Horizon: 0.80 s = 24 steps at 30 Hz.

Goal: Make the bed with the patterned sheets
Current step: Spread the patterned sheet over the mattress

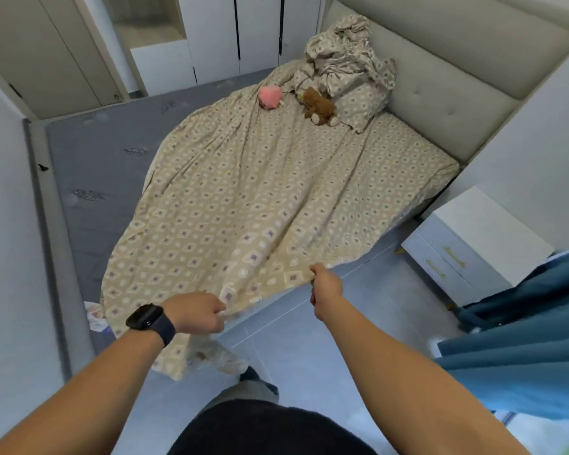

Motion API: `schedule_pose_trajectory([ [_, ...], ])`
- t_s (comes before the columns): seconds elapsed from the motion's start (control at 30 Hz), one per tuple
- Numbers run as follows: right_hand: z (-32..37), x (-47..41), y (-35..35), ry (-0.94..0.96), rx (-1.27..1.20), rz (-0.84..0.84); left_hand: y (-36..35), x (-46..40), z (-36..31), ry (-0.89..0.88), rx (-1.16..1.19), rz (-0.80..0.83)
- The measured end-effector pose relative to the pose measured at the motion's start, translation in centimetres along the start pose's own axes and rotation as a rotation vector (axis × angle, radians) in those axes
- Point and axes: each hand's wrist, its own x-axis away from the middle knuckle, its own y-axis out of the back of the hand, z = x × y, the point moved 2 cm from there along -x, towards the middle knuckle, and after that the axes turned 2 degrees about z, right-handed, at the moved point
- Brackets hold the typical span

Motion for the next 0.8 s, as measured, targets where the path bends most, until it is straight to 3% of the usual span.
schedule_pose_trajectory([
  [0.07,0.5,0.8,0.5,0.07,0.079,0.073,0.1,-1.7,-1.5,0.042,-0.091,0.042],
  [0.23,3.5,1.9,0.8,0.21,0.254,0.289,2.6,-7.1,-9.9,-0.179,-0.007,-0.374],
  [0.33,5.7,1.2,2.3,0.235,0.218,0.269,3.9,-9.1,-12.0,-0.226,0.07,-0.439],
  [0.5,9.9,-4.4,5.5,-0.052,-0.135,0.215,6.8,-9.7,-14.4,-0.415,0.063,-0.411],
  [0.7,14.6,-12.0,8.9,-0.35,0.087,0.275,7.2,-9.1,-17.4,-0.27,0.432,-0.439],
  [0.8,15.6,-14.1,11.1,-0.425,0.129,0.296,7.5,-8.9,-19.4,-0.196,0.535,-0.53],
])
